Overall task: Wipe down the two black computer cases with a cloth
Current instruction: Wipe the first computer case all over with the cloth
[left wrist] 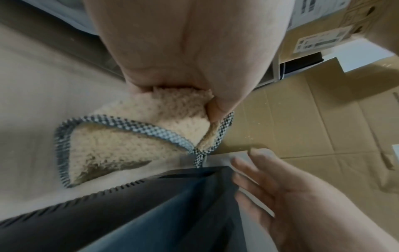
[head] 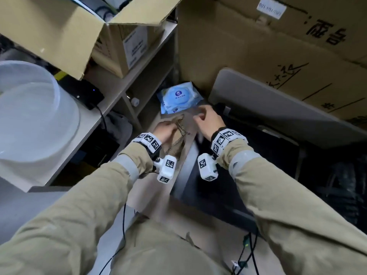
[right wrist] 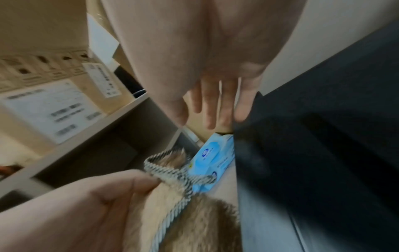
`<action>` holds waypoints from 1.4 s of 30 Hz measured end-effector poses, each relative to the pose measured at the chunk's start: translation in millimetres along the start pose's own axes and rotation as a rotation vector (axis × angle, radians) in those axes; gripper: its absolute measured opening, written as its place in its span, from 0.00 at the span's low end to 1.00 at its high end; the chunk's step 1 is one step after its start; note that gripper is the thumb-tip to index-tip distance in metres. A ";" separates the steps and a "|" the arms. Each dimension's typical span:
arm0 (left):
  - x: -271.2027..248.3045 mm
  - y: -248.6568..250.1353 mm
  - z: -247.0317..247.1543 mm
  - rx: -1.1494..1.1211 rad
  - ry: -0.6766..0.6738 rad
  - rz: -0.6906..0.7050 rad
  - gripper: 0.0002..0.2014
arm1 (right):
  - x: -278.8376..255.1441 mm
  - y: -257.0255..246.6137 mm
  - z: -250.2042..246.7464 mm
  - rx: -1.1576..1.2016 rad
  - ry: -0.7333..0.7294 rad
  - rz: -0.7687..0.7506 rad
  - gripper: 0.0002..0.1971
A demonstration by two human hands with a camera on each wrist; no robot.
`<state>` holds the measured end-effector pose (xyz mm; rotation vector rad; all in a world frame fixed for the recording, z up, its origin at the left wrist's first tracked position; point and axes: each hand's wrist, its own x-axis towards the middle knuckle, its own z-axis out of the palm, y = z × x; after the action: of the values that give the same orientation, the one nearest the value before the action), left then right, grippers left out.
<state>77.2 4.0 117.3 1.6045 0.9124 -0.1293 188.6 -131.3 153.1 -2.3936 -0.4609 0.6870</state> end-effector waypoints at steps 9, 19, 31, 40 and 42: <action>65.2 22.6 28.3 0.194 -0.351 -0.116 0.11 | 88.4 27.5 -24.6 -0.097 0.012 0.554 0.51; 91.6 14.0 46.9 0.266 -0.552 -0.092 0.27 | 129.6 27.1 -25.0 0.005 -0.073 0.652 0.43; 41.6 22.3 35.2 0.036 -0.541 0.012 0.39 | 55.7 -9.1 -55.8 0.088 0.130 0.538 0.23; -48.9 23.7 6.4 -0.103 -0.463 0.252 0.27 | -54.1 -54.5 -78.9 0.201 0.349 0.225 0.19; -69.6 21.5 3.1 -0.129 -0.437 0.307 0.24 | -77.2 -62.7 -78.1 0.200 0.378 0.156 0.20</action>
<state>44.1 -31.3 171.8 1.4955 0.3271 -0.1927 161.1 -155.0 274.2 -2.3096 -0.0447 0.3139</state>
